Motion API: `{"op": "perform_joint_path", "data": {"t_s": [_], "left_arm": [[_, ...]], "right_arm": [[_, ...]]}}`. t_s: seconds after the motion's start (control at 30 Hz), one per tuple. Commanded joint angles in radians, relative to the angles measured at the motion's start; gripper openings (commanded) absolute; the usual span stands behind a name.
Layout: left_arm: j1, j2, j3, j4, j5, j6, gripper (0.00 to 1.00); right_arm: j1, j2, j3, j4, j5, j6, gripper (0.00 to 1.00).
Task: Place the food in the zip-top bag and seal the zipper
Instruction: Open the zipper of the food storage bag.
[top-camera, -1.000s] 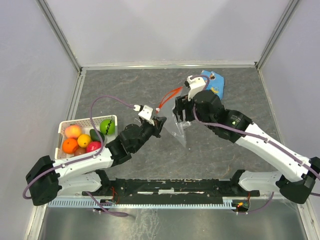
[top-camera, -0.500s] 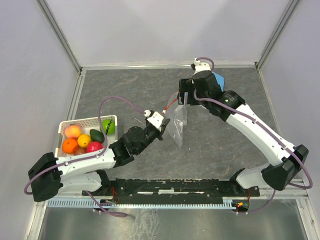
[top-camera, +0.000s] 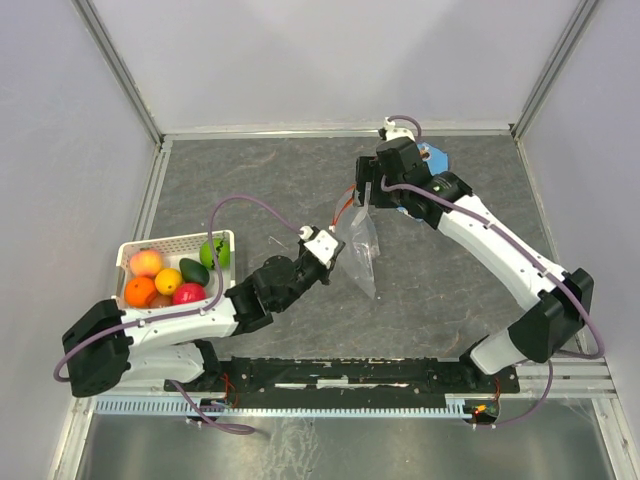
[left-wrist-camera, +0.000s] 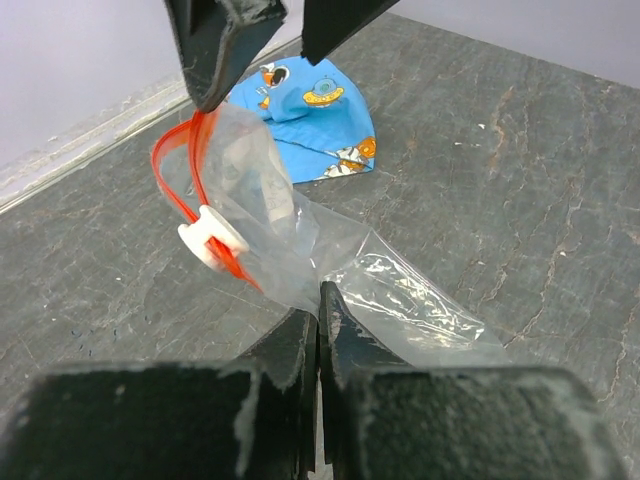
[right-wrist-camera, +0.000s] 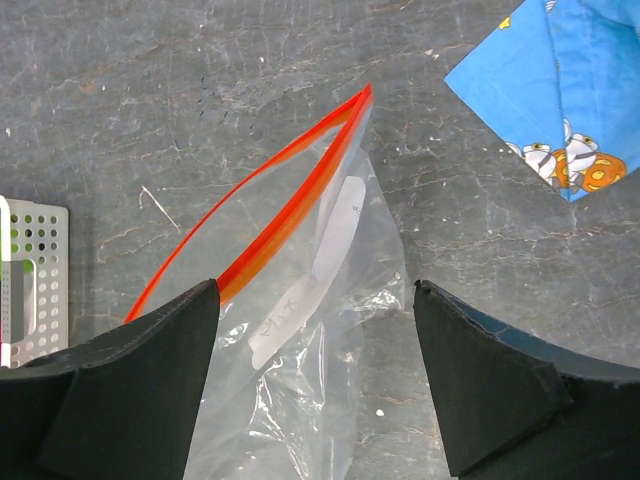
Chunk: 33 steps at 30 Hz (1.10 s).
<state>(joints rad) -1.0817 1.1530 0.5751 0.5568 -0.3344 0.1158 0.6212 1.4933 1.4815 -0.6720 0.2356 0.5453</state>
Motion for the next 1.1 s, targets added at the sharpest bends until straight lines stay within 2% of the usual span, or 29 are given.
{"op": "perform_joint_path", "data": {"t_s": [0.0, 0.53, 0.77, 0.97, 1.07], "left_arm": [[-0.010, 0.009, 0.026, 0.069, 0.000, 0.057, 0.03], [-0.029, 0.059, 0.025, 0.062, -0.015, 0.058, 0.03], [-0.036, 0.068, 0.025, 0.071, -0.016, 0.062, 0.03], [-0.054, 0.084, 0.026, 0.068, -0.038, 0.088, 0.03], [-0.059, 0.088, 0.027, 0.065, -0.053, 0.093, 0.03]], "right_arm": [[-0.006, 0.036, 0.068, -0.008, -0.048, -0.002, 0.86], [-0.036, 0.053, 0.088, -0.010, -0.119, -0.007, 0.86], [-0.036, 0.103, 0.035, -0.016, -0.135, -0.007, 0.80], [-0.036, 0.161, 0.069, -0.045, -0.193, -0.019, 0.77], [-0.036, 0.177, 0.082, -0.065, -0.202, -0.032, 0.71]]}}
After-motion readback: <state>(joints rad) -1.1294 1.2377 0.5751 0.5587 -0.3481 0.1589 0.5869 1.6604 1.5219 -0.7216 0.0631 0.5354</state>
